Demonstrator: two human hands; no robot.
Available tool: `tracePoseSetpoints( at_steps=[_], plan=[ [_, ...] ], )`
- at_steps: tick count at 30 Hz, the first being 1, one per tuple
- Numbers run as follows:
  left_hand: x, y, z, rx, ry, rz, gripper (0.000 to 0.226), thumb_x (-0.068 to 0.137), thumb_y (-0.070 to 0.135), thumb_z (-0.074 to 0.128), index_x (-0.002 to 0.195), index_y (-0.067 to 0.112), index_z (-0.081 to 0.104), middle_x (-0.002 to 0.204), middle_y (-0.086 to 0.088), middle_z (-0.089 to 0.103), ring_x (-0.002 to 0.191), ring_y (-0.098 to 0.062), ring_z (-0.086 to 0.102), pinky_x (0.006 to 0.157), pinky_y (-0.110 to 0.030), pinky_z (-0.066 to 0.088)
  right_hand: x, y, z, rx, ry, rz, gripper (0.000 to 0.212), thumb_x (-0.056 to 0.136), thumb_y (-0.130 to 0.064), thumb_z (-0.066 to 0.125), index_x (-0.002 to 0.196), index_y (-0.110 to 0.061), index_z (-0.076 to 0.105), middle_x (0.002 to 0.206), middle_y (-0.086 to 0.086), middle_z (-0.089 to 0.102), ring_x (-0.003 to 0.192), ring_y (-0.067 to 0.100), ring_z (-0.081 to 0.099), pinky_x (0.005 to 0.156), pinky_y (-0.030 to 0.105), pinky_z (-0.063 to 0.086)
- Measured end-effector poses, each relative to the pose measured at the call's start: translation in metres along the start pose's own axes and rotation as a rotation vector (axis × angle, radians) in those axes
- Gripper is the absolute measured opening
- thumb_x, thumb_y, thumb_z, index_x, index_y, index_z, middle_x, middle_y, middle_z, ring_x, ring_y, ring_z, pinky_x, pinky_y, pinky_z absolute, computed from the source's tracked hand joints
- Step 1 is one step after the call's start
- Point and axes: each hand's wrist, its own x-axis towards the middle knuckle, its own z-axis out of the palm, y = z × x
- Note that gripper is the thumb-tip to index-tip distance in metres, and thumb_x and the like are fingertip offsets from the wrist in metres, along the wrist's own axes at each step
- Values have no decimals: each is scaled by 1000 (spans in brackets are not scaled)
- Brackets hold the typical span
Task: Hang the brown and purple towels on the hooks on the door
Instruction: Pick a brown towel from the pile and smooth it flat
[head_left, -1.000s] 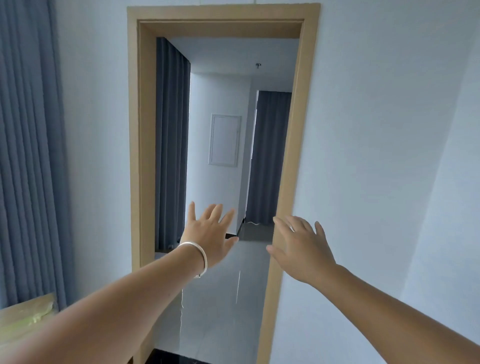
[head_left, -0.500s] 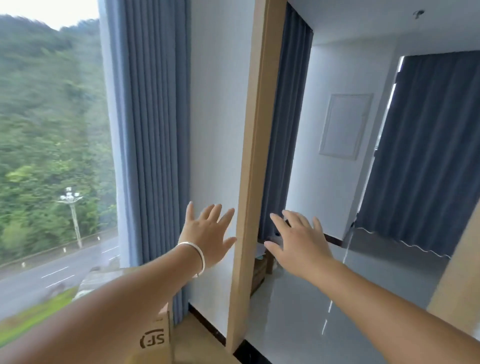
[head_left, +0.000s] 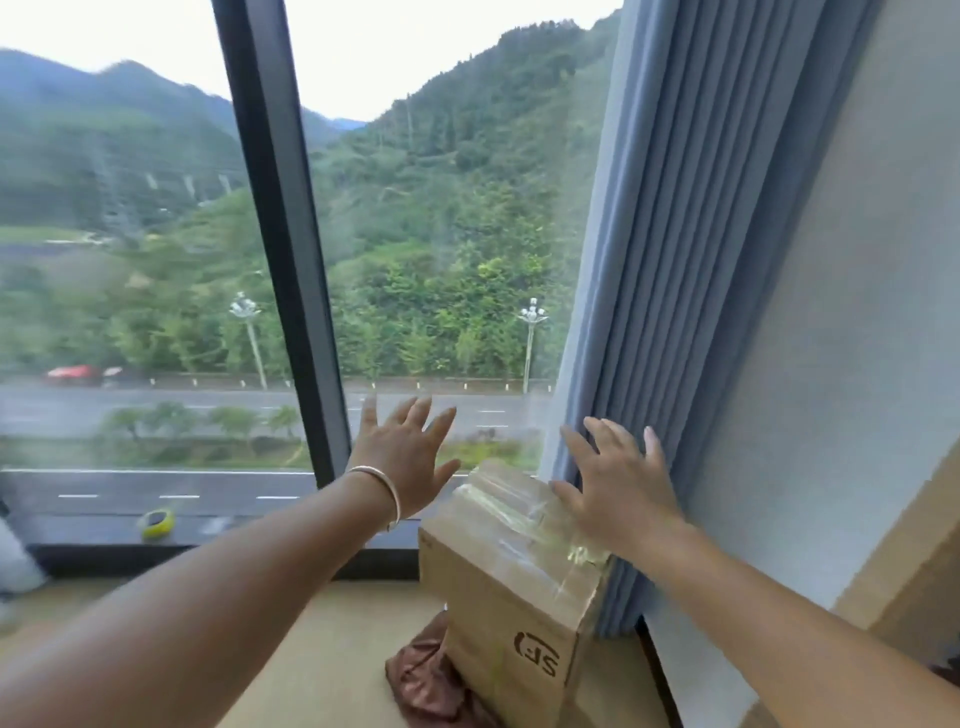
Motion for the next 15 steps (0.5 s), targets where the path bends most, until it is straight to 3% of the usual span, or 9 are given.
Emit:
tracePoseSetpoints(
  at_steps=[8, 15],
  plan=[
    [-27, -60, 94, 26, -200, -215, 69, 93, 60, 29, 151, 29, 8, 157, -5, 18, 146, -22, 13, 113, -59, 3, 69, -73, 96, 146, -150, -263, 62, 95, -57, 37, 149, -33, 19, 157, -1, 20, 145, 20, 16, 116, 54, 5],
    [-47, -73, 231, -96, -356, -249, 67, 91, 59, 35, 149, 30, 17, 155, -3, 25, 145, -20, 17, 113, -59, 6, 84, -126, 216, 128, -324, -343, 65, 92, -55, 43, 148, -29, 24, 155, 2, 26, 144, 23, 20, 117, 53, 6]
  ],
)
